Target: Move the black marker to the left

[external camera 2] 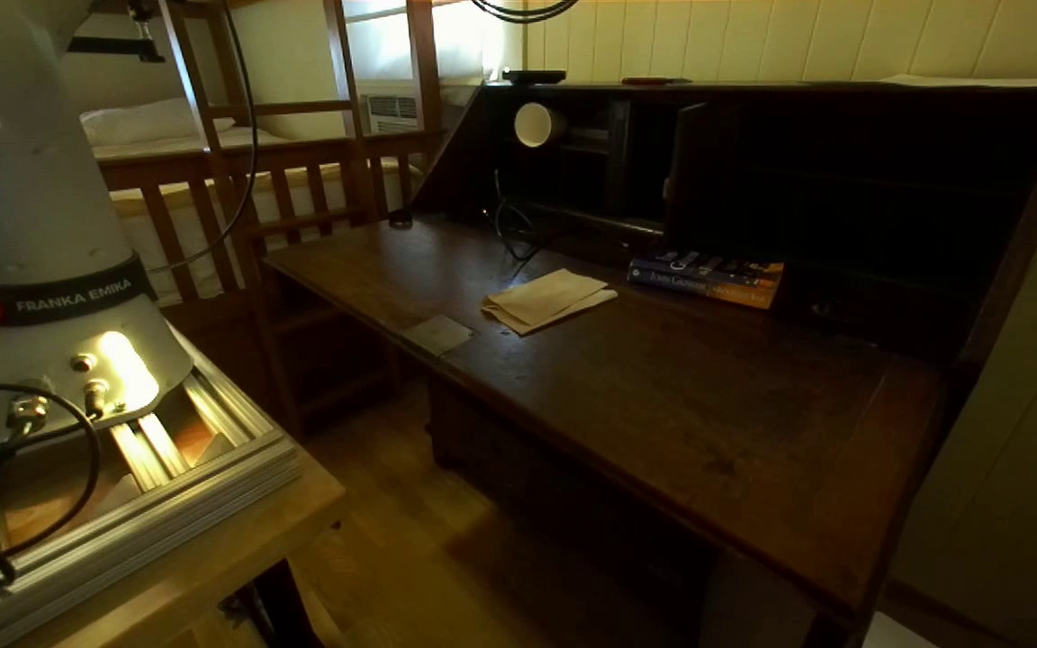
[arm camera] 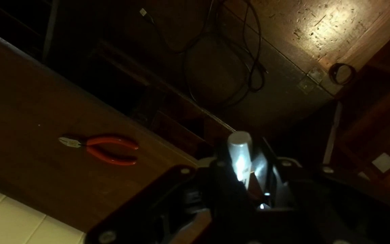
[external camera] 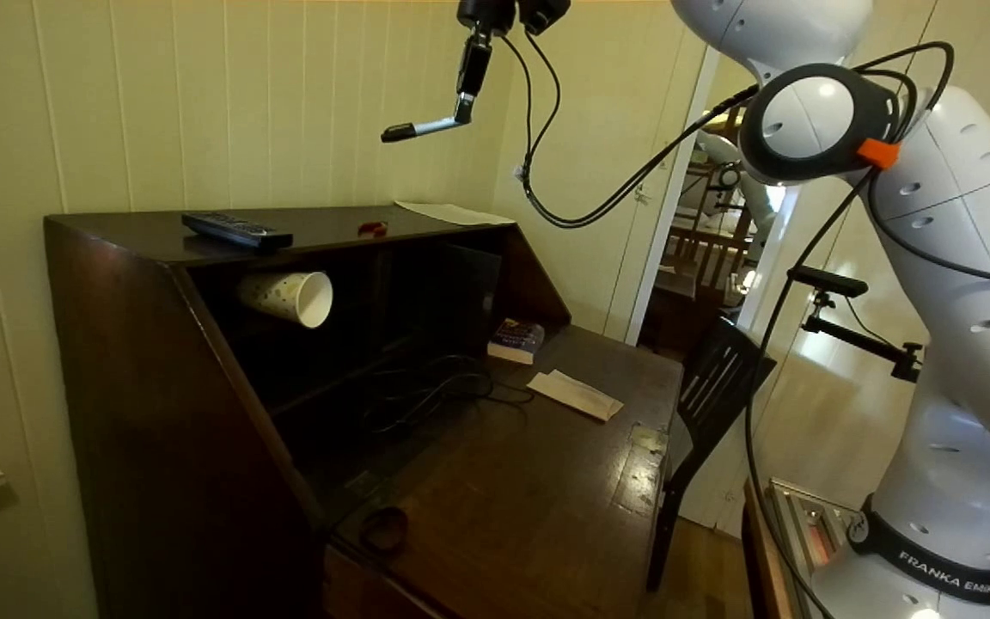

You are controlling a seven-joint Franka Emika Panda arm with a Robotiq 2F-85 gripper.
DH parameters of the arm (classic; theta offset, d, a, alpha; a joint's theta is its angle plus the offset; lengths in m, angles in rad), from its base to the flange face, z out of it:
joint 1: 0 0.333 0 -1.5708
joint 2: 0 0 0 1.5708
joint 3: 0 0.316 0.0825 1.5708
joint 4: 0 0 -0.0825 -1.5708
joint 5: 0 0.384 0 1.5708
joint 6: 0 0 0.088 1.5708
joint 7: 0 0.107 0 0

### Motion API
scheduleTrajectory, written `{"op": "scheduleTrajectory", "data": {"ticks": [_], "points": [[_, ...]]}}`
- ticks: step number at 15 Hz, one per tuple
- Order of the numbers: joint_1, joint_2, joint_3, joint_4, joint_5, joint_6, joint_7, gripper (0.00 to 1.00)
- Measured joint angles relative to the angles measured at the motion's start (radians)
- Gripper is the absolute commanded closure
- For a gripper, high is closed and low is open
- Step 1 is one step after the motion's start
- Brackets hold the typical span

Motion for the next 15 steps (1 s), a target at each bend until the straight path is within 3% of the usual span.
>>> {"op": "scheduleTrajectory", "data": {"ticks": [1,2,7,8,11,15], "points": [[0.007,0.003,-0.008,0.0,-0.015,0.003,0.025,0.94],[0.014,0.006,-0.019,0.0,-0.032,0.003,0.057,0.77],[0.018,0.014,-0.022,0.0,-0.034,-0.022,0.066,0.77],[0.018,0.014,-0.022,0.0,-0.034,-0.023,0.066,0.94],[0.018,0.015,-0.02,0.0,-0.033,-0.021,0.074,0.94],[0.027,0.015,-0.021,0.003,-0.034,0.067,0.179,0.94]]}}
